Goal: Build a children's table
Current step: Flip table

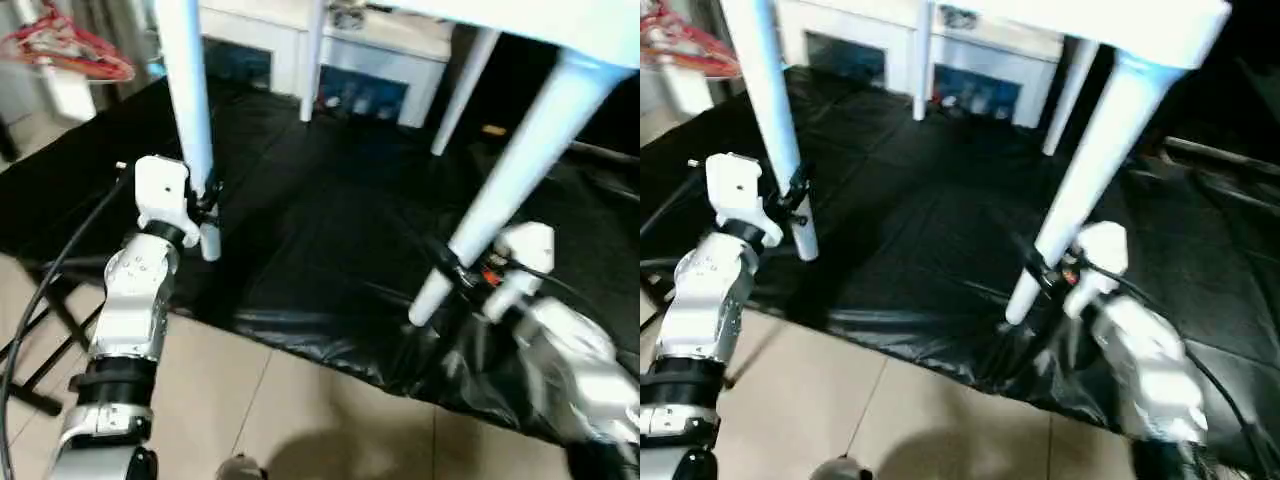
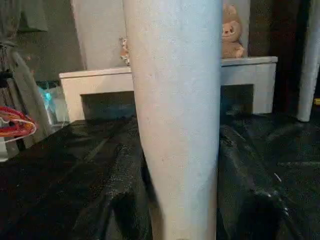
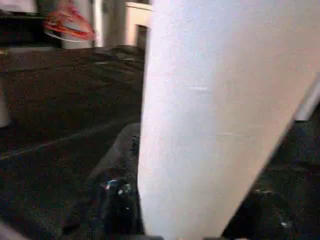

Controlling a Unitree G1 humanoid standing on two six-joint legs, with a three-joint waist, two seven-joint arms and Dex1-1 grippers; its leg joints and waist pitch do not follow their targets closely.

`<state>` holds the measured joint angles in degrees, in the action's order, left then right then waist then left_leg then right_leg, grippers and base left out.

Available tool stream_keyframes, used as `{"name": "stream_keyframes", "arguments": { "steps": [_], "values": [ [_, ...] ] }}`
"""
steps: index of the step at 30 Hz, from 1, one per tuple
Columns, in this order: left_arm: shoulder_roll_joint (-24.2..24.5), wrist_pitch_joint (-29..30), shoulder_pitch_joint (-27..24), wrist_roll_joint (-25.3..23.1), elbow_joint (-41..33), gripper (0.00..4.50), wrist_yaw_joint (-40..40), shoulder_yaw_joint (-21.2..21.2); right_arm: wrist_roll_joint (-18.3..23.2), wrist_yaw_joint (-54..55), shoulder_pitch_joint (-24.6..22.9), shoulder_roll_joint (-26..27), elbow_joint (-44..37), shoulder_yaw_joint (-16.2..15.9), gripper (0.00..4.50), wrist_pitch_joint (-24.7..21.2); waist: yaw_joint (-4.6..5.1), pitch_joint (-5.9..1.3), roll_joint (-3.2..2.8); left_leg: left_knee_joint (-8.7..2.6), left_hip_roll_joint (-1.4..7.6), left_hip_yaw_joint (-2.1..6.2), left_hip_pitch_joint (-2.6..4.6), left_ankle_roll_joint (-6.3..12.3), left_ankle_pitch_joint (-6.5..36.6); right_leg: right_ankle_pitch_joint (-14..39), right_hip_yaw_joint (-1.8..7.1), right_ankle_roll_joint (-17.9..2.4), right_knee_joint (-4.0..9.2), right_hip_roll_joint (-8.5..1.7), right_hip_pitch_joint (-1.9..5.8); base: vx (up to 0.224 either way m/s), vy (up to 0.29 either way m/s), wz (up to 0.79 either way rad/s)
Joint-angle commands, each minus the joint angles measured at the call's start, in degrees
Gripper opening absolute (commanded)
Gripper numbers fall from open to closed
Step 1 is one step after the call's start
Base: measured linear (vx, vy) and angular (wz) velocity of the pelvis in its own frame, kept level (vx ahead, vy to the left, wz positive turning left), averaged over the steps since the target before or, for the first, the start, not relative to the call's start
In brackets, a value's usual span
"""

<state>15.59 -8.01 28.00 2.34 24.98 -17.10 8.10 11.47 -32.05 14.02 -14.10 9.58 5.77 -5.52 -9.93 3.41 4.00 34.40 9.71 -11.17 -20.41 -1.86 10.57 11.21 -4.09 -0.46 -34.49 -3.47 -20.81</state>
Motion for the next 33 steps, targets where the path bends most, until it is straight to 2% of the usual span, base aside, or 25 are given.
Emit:
{"name": "stream_keyframes", "arguments": {
  "steps": [1,3,5,7,8,9,10,11,12,13,15,16,17,19,20,22,24,25,26,27,28,29,30,31,33],
  "values": [
    [-0.73,0.62,-1.93,-1.26,-1.25,2.39,-4.66,-4.66,-1.32,1.61,0.68,1.46,1.92,-1.86,2.29,0.24,0.92,-2.93,-0.94,-5.85,4.52,3.52,2.06,-5.68,27.82,25.14,3.30,-6.20,5.44,-6.96,-0.27,0.000,0.000,0.00],
    [0.13,0.50,-3.58,-0.12,-3.54,2.57,-5.21,-3.72,-1.35,3.51,0.21,2.28,1.27,-1.07,2.53,0.84,1.25,-3.01,-1.32,-6.00,4.57,3.44,1.79,-5.37,26.74,24.17,3.31,-6.44,5.30,-6.75,-0.26,0.000,0.000,0.00],
    [0.72,0.19,-5.54,2.04,-5.97,2.70,-6.75,-2.85,-0.31,4.34,-0.77,3.26,-0.01,-0.44,2.65,0.73,1.32,-3.20,-1.21,-6.08,4.69,3.26,1.46,-5.14,24.71,20.48,3.51,-7.45,4.83,-6.82,-0.07,0.000,0.000,0.00],
    [1.14,0.25,-7.91,3.96,-8.82,2.83,-7.25,-1.92,-0.14,5.60,-2.34,4.14,-1.45,-0.10,2.78,1.41,1.32,-3.53,-1.28,-6.03,4.70,3.05,0.98,-4.58,20.67,13.92,3.50,-8.47,3.88,-6.47,0.34,0.026,-0.003,-0.01],
    [1.30,0.57,-9.21,4.83,-10.42,2.89,-7.39,-1.50,0.00,6.03,-3.45,4.58,-2.54,-0.05,2.97,1.48,1.34,-3.52,-1.34,-5.81,4.58,2.72,0.99,-4.05,19.28,11.65,3.60,-8.94,3.76,-6.31,0.14,0.000,0.000,0.00],
    [1.43,1.15,-10.71,5.73,-12.39,2.89,-7.45,-0.86,0.00,6.76,-4.95,5.10,-4.17,-0.06,2.97,1.59,1.27,-3.52,-1.36,-5.72,4.58,2.60,1.02,-3.73,18.95,11.03,3.67,-9.13,3.74,-6.36,0.11,0.000,0.000,0.00],
    [1.56,1.59,-12.14,6.39,-14.17,3.15,-7.52,-0.36,0.30,7.32,-6.59,5.67,-6.09,-0.10,3.16,1.20,1.28,-3.69,-1.34,-5.56,4.54,2.62,0.47,-3.06,16.51,8.12,3.69,-9.48,3.21,-6.31,0.55,0.000,0.000,0.00],
    [1.69,2.11,-13.99,7.21,-16.45,3.15,-7.66,0.41,0.41,8.33,-9.14,6.39,-9.33,-0.27,3.16,0.54,1.07,-3.84,-1.62,-5.41,4.53,2.55,0.55,-2.79,15.21,6.16,3.68,-9.64,3.03,-6.25,0.55,0.058,-0.015,-0.02],
    [1.77,2.36,-15.23,7.70,-17.88,3.23,-7.75,0.91,0.45,9.00,-10.87,6.91,-11.47,-0.40,3.23,0.16,1.04,-3.80,-1.50,-5.24,4.57,2.45,0.22,-1.78,12.74,1.73,3.70,-10.01,2.58,-6.05,0.65,0.058,-0.015,-0.02],
    [1.83,2.79,-17.13,8.51,-20.10,3.27,-7.71,1.67,0.79,10.08,-13.64,7.69,-14.92,-0.47,3.31,-0.98,0.97,-3.90,-1.93,-5.08,4.43,2.48,0.12,-1.03,11.17,-0.99,3.61,-10.19,2.20,-5.81,0.81,0.059,-0.012,-0.01],
    [2.09,3.94,-20.05,9.93,-24.11,3.48,-7.93,2.41,0.56,12.35,-17.84,8.57,-20.61,-0.29,3.47,-2.56,1.13,-3.77,-1.76,-5.13,4.48,2.37,0.17,-0.44,11.58,-1.42,3.60,-10.27,2.33,-5.69,0.89,0.000,0.000,0.00],
    [2.16,4.61,-21.69,11.05,-26.20,3.60,-8.14,2.73,0.27,13.48,-19.94,8.93,-23.17,-0.15,3.50,-3.23,1.04,-3.51,-2.89,-5.37,4.51,2.50,0.23,-0.79,13.53,1.09,3.62,-10.16,2.60,-5.73,0.70,0.000,0.000,0.00],
    [2.08,5.44,-22.88,12.22,-27.76,3.60,-8.31,2.99,-0.46,14.14,-21.23,8.99,-24.48,-0.03,3.50,-3.08,1.29,-3.34,-2.42,-5.57,4.60,2.42,0.31,-1.03,15.01,2.98,3.64,-9.80,3.03,-5.59,0.69,0.000,0.000,0.00],
    [1.88,6.34,-24.74,13.62,-29.94,3.60,-8.38,3.37,-1.06,14.70,-23.19,9.14,-26.26,0.20,3.50,-2.43,1.74,-2.63,-2.65,-6.05,4.47,2.55,0.62,-2.64,22.24,14.88,3.78,-8.20,4.23,-5.75,0.33,0.000,0.000,0.00],
    [1.79,6.88,-27.37,14.53,-32.19,3.60,-8.32,3.75,-1.32,15.58,-25.74,9.81,-28.34,0.68,3.50,-1.80,1.68,-2.34,-3.18,-6.06,4.51,2.82,0.91,-3.29,25.10,20.69,4.00,-6.93,4.90,-6.04,-0.05,0.000,0.000,0.00],
    [1.54,7.81,-30.11,15.06,-34.20,3.60,-7.89,3.95,-1.46,16.50,-28.15,10.57,-30.20,1.51,3.50,-1.12,1.90,-2.04,-2.97,-6.15,4.40,2.98,0.97,-3.44,27.54,26.82,4.15,-4.97,5.76,-6.18,-0.37,0.000,0.000,0.00],
    [1.50,8.07,-30.79,15.22,-34.70,3.60,-7.82,4.02,-1.52,16.77,-28.77,10.77,-30.70,1.64,3.50,-0.99,1.98,-1.87,-3.00,-6.21,4.32,3.21,0.93,-3.35,28.07,31.14,4.16,-3.23,6.24,-6.24,-0.56,0.000,0.000,0.00],
    [1.02,9.40,-33.52,15.59,-36.97,3.60,-7.41,3.52,-0.84,16.54,-30.84,10.55,-32.22,1.83,3.50,-2.17,1.98,-2.13,-3.21,-6.13,4.33,3.34,1.01,-3.42,27.56,31.84,4.12,-2.62,6.24,-6.25,-0.48,0.000,0.000,0.00],
    [-0.38,11.59,-38.62,15.47,-40.25,3.60,-6.42,1.77,-0.43,15.55,-34.46,9.50,-33.90,0.69,3.50,-4.32,2.10,-1.92,-4.08,-6.33,4.47,3.50,0.65,-3.47,27.61,30.95,4.12,-2.46,6.29,-6.06,-0.40,0.000,0.000,0.00],
    [-0.38,11.59,-38.62,15.47,-40.25,3.60,-6.42,1.77,-0.43,15.55,-34.46,9.50,-33.90,0.69,3.50,-4.32,2.23,-1.79,-3.67,-6.50,4.56,3.49,0.39,-3.29,27.61,30.42,4.09,-2.33,6.31,-5.96,-0.20,0.000,0.000,0.00],
    [-1.56,16.13,-41.45,13.88,-41.92,3.60,-3.98,-0.80,-0.59,15.20,-35.99,8.00,-34.18,-0.81,3.50,-7.34,2.23,-1.29,-3.80,-6.42,4.23,3.38,0.71,-3.20,30.07,34.22,4.05,-1.47,6.87,-5.88,-0.81,0.000,0.000,0.00],
    [-2.29,16.99,-42.28,11.93,-41.96,3.60,-2.33,-2.16,-1.15,15.48,-36.15,7.57,-33.62,-1.45,3.50,-8.37,2.44,-1.34,-3.57,-6.19,4.20,3.45,1.17,-3.52,31.43,35.98,4.00,-1.19,6.88,-5.80,-1.00,0.000,0.000,0.00],
    [-2.39,17.07,-42.37,11.64,-41.95,3.60,-2.09,-2.34,-1.23,15.53,-36.15,7.52,-33.52,-1.52,3.50,-8.49,2.53,-1.04,-3.60,-6.00,3.84,3.65,1.30,-3.33,32.20,40.45,3.80,0.10,7.63,-5.97,-1.10,0.000,0.000,0.00],
    [-3.50,16.76,-43.03,8.22,-41.78,3.60,0.20,-4.42,-1.18,15.82,-35.52,7.55,-32.37,-1.37,3.50,-9.33,2.61,-1.03,-3.73,-5.81,3.71,3.84,1.63,-3.25,32.21,42.92,3.63,0.90,8.23,-6.12,-1.35,0.000,0.000,0.00],
    [-4.02,16.22,-43.17,6.86,-41.73,3.60,1.14,-5.21,-1.32,15.96,-35.00,7.55,-31.82,-1.29,3.50,-9.70,2.80,-1.09,-3.76,-6.09,3.79,4.17,1.35,-3.27,31.60,41.87,3.17,1.18,8.39,-6.10,-0.76,0.000,0.000,0.00]
  ]
}}
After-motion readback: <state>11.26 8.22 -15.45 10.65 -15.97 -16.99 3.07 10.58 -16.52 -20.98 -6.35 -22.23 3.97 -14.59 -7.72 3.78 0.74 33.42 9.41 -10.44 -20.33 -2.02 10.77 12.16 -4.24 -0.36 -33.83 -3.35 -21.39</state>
